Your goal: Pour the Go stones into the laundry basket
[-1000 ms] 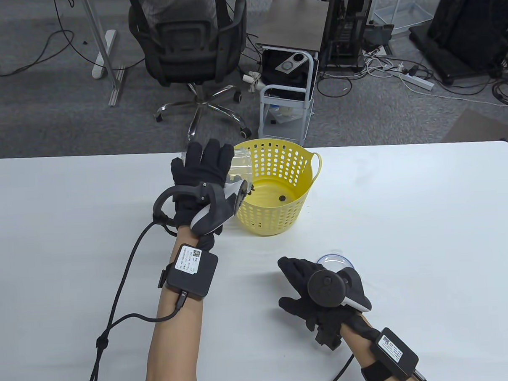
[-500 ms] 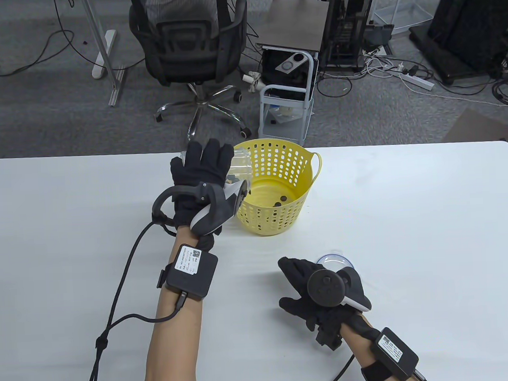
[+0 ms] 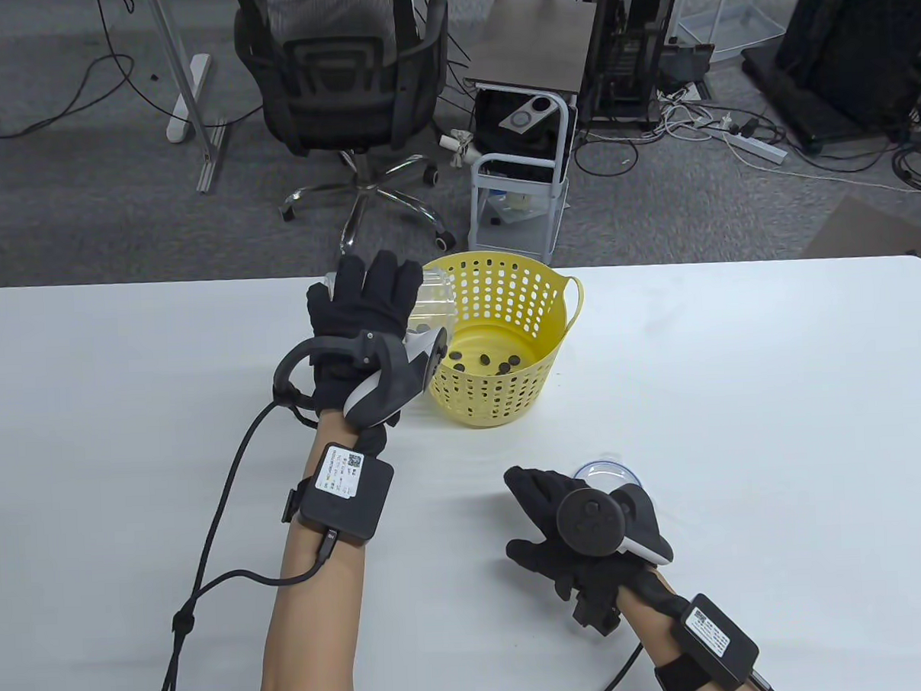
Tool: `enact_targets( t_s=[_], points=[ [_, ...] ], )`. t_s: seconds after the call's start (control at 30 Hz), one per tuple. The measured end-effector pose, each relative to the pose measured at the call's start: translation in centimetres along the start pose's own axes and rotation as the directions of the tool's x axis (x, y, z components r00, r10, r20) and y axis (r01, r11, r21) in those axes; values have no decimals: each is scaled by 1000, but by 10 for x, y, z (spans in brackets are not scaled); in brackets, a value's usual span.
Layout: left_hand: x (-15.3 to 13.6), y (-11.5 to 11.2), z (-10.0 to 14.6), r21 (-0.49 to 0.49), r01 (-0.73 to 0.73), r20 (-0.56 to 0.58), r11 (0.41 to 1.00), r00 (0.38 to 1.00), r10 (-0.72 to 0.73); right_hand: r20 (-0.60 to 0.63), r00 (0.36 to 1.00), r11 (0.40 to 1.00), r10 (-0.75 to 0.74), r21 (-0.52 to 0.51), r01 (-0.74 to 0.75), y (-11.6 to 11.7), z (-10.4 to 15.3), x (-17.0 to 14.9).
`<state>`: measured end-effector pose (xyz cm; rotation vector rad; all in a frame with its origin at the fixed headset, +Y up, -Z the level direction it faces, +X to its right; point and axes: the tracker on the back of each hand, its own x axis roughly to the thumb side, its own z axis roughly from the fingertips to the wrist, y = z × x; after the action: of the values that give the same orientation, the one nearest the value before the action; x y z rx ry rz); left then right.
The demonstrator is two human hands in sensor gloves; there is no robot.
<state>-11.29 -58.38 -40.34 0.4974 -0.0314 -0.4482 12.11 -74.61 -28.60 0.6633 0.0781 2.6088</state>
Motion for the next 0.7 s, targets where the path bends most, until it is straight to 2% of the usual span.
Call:
enact_targets(
  t_s=[0.7],
  points=[
    [0, 1, 1, 18, 43, 18, 999, 999, -43, -9, 1000, 1000, 8, 17, -8, 1, 0, 0]
  ],
)
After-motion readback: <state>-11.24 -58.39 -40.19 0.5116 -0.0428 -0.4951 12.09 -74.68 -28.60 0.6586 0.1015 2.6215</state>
